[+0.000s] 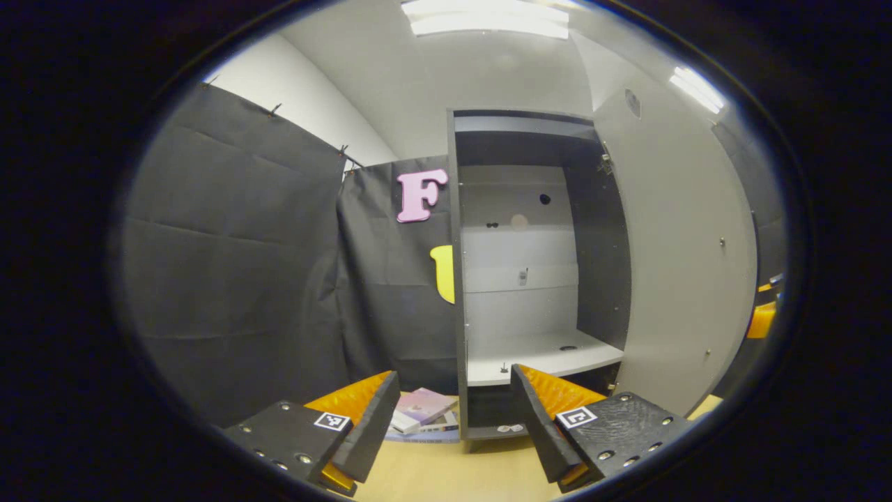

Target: Open the cabinet door with the right hand, grasp the bottle in the cabinet with the left hand and place it on the coaster, then close the cabinet door with the right hand.

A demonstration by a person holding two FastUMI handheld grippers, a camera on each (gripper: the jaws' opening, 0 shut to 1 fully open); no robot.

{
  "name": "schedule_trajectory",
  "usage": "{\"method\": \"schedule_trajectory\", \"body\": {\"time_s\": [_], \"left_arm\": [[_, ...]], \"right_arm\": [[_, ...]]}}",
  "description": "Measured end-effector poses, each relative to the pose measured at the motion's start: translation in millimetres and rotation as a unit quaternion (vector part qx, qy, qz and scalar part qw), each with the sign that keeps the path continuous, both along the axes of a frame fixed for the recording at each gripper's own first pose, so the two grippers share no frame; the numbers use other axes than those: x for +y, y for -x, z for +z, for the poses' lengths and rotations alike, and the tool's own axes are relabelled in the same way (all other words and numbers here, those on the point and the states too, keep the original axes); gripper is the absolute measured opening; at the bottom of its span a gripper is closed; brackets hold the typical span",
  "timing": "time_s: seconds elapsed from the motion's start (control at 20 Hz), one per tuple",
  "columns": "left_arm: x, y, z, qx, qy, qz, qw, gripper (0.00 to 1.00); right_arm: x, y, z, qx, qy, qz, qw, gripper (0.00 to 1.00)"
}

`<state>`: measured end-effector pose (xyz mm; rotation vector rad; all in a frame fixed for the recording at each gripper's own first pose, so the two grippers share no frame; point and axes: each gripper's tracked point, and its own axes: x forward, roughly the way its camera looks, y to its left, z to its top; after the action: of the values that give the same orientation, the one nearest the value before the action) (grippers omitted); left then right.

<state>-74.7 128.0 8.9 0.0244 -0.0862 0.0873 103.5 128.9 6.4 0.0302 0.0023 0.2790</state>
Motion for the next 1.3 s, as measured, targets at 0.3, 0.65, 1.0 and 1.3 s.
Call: {"method": "schedule_trajectory", "body": {"time_s": [0.3,0.65,1.0,1.3], "left_arm": [[16.6,-32.0,3.0,-0.013,0.012,-0.036,0.999,0.91],[19.7,-39.8,3.7,-0.022,-0.007,-0.076,0.997,0.99],[14.5,-32.0,2.8,-0.021,-0.042,-0.104,0.994,0.91],[17.0,-35.7,2.9,-0.016,-0.020,-0.076,0.997,0.91]], "right_arm": [[16.1,-19.7,0.0,-0.004,0.001,-0.023,1.000,0.87],[38.3,-36.6,-1.2,-0.011,-0.014,-0.047,0.999,0.90],[61.5,-41.6,-10.1,-0.004,-0.020,-0.036,0.999,0.91],[51.2,-53.2,-12.8,0.002,-0.020,-0.046,0.999,0.92]]}}
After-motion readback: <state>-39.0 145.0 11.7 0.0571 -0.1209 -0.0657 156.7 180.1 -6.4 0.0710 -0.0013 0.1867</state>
